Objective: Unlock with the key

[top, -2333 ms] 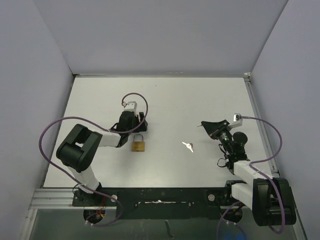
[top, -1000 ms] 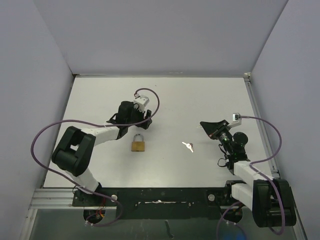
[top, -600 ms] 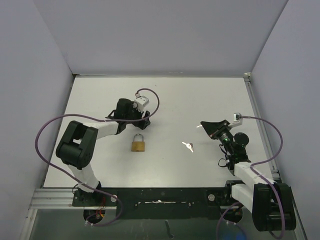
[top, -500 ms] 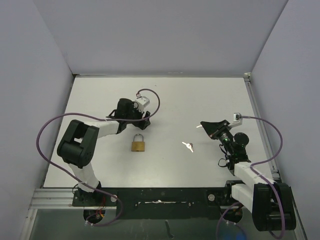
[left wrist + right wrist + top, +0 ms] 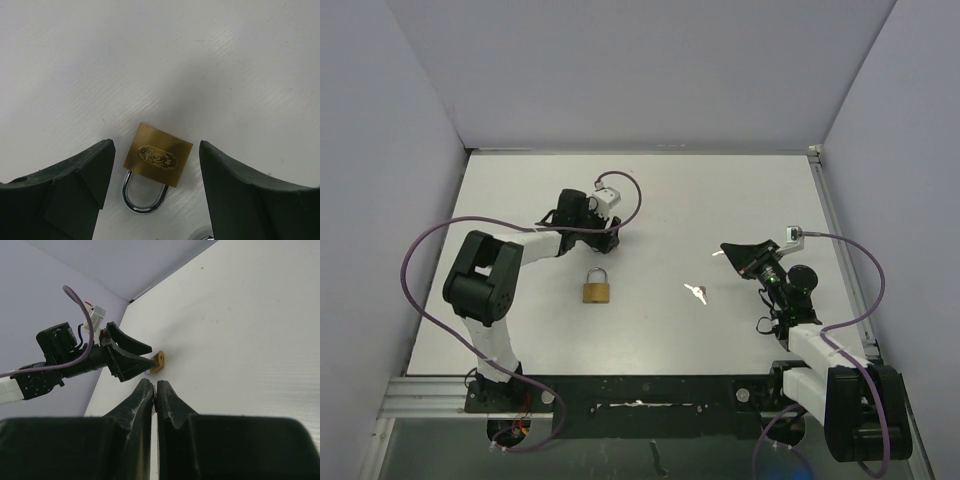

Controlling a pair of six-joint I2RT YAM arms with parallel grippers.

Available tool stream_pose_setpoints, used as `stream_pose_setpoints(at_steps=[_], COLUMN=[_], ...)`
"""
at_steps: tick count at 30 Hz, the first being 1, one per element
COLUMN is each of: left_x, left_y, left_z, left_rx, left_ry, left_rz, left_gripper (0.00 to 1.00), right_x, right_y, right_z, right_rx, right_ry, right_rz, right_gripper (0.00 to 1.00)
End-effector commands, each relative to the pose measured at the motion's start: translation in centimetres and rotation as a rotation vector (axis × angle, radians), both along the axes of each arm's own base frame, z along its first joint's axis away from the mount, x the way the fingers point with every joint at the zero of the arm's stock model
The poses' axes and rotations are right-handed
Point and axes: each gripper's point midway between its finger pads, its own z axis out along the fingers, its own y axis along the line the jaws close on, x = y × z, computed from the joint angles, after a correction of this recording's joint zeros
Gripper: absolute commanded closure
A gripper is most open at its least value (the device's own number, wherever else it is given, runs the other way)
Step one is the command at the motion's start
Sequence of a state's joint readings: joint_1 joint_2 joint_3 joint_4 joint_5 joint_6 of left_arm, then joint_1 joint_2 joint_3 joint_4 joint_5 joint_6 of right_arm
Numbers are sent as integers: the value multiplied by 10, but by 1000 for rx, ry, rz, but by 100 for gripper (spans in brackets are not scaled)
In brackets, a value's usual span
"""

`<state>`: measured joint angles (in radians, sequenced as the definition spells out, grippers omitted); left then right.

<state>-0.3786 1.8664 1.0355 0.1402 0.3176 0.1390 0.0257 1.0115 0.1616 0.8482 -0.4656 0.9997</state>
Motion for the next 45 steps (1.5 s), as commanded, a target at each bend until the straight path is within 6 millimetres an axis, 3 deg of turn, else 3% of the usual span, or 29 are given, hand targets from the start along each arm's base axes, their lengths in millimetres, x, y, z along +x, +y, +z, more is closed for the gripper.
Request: stream_pose_setpoints(at_steps=[1, 34, 38, 40, 42, 45], left_x=[13, 2, -1, -1, -1, 0], left_y=[0, 14, 14, 13, 12, 8], left_z=[8, -32, -35, -36, -36, -28], left_rx=[18, 204, 210, 211, 208, 198], left_ry=[-12, 94, 118, 129, 137, 120], left_rz=[-1, 0, -1, -6, -10, -19], left_gripper=[33, 33, 48, 70, 100, 100], right_x=[1, 2, 2, 2, 2, 2], right_y=[0, 1, 2, 1, 2, 1], right_z=[14, 12, 13, 12, 12, 13], right_rx=[-9, -4, -4, -4, -4, -4], right_ry=[-66, -62, -62, -62, -61, -62], right_rz=[10, 15, 17, 17, 18, 15], right_gripper=[100, 100, 100, 100, 100, 100])
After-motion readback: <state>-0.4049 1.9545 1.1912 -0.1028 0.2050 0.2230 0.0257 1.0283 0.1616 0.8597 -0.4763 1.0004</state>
